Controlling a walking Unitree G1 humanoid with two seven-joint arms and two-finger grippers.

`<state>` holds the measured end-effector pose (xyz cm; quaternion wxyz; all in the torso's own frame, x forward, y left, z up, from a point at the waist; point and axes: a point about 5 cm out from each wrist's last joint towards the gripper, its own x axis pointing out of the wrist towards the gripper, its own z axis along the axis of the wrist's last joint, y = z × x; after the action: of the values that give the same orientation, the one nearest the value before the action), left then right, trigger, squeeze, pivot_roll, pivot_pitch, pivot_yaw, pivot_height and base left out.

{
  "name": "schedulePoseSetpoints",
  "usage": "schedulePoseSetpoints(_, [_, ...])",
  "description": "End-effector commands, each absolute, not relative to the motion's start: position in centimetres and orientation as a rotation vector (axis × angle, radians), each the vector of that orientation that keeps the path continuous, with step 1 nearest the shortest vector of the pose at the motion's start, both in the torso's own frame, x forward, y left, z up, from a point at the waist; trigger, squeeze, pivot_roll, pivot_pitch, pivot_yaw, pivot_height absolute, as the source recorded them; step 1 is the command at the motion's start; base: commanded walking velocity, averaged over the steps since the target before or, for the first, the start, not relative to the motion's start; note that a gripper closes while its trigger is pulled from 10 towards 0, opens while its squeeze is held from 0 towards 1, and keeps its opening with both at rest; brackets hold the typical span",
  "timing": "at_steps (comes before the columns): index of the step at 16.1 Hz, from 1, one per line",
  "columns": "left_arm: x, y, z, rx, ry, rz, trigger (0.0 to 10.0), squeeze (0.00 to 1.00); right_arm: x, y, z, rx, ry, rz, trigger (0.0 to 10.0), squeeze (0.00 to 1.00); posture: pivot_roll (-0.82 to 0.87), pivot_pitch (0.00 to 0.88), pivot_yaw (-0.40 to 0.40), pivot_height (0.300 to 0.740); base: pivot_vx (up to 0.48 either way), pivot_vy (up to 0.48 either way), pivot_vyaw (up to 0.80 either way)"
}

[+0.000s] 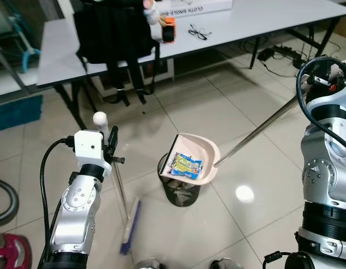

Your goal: Sweep floor

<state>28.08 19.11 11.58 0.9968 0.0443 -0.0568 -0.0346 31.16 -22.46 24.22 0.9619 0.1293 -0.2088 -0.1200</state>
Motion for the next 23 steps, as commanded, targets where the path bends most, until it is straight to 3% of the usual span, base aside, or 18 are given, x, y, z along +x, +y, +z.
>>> schedulePoseSetpoints(1, [28.1,19.4,12.2,0.104,-0.134,-0.067,10.0,0.00,31.2,-22.3,25.5,0.255,-0.490,-0.234,10.0,0.00,0.00,0.071,0.091,0.740,0.000,0.000,0.00])
schedulePoseSetpoints(3, [28.1,19.4,12.2,0.104,-0.133,-0.072,10.0,0.00,31.6,-21.2,25.7,0.147,-0.518,-0.168,10.0,0.00,0.00,0.070,0.095,0.740,0.000,0.000,0.00])
schedulePoseSetpoints(7, [28.2,19.3,12.2,0.110,-0.136,-0.077,10.0,0.00,32.0,-16.5,25.7,0.012,-0.601,0.087,10.0,0.00,0.00,0.073,0.097,0.740,0.000,0.000,0.00])
schedulePoseSetpoints(13, [28.2,19.0,12.2,0.116,-0.139,-0.086,10.0,0.00,30.2,-9.9,23.5,-0.332,-0.705,0.438,10.0,0.00,0.00,0.073,0.094,0.740,0.000,0.000,0.00])
schedulePoseSetpoints(17, [28.3,18.9,12.1,0.121,-0.139,-0.096,10.0,0.00,28.9,-7.7,21.6,-0.435,-0.709,0.618,10.0,0.00,0.00,0.071,0.094,0.740,0.000,0.000,0.00])
schedulePoseSetpoints(23, [28.3,18.7,12.1,0.127,-0.140,-0.108,10.0,0.00,28.2,-7.2,20.4,-0.573,-0.733,0.698,10.0,0.00,0.00,0.069,0.094,0.740,0.000,0.000,0.00])
